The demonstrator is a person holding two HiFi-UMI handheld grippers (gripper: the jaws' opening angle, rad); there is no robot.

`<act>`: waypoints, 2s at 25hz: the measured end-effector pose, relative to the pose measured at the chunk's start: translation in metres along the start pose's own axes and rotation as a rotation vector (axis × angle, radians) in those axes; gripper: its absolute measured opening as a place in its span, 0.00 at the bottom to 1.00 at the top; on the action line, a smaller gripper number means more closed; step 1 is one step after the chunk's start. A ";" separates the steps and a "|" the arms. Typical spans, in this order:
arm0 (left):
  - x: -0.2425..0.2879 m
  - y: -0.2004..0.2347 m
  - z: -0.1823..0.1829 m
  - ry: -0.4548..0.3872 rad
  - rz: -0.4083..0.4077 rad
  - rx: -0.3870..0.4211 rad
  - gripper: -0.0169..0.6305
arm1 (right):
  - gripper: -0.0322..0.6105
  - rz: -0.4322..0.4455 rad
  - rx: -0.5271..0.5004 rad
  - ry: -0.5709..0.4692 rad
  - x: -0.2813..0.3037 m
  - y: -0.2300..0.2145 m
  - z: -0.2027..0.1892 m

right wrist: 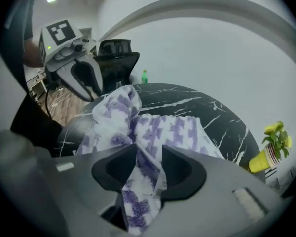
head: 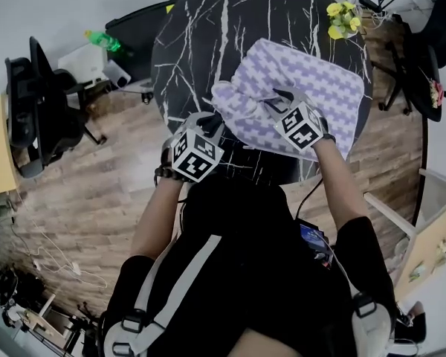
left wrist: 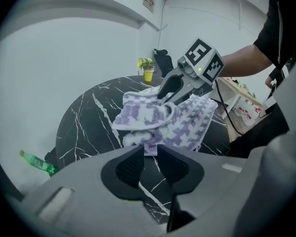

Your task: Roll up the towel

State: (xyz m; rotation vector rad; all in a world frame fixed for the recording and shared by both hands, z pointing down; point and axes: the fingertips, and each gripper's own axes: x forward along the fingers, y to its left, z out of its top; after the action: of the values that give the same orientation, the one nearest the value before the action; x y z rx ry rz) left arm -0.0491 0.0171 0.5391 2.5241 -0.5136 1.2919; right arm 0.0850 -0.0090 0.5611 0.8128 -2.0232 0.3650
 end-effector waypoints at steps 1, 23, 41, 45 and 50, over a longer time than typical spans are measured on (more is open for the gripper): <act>-0.001 0.005 0.000 0.001 0.007 0.004 0.17 | 0.30 0.025 -0.027 0.021 0.003 0.003 -0.001; 0.032 0.040 0.050 0.038 0.072 0.680 0.23 | 0.11 0.017 0.058 0.074 -0.001 0.017 -0.028; -0.012 0.041 -0.003 0.112 0.121 0.269 0.05 | 0.10 -0.120 -0.017 -0.097 -0.023 -0.034 0.026; -0.038 0.046 -0.036 0.139 0.170 0.142 0.05 | 0.09 -0.140 -0.085 -0.139 -0.009 -0.047 0.065; -0.063 0.054 -0.065 0.110 0.148 -0.016 0.06 | 0.09 -0.181 -0.146 -0.177 0.013 -0.054 0.120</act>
State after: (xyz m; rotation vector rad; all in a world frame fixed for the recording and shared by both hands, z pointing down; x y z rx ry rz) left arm -0.1533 0.0049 0.5279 2.4244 -0.6946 1.4631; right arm 0.0392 -0.1186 0.5024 0.9549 -2.0901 0.0425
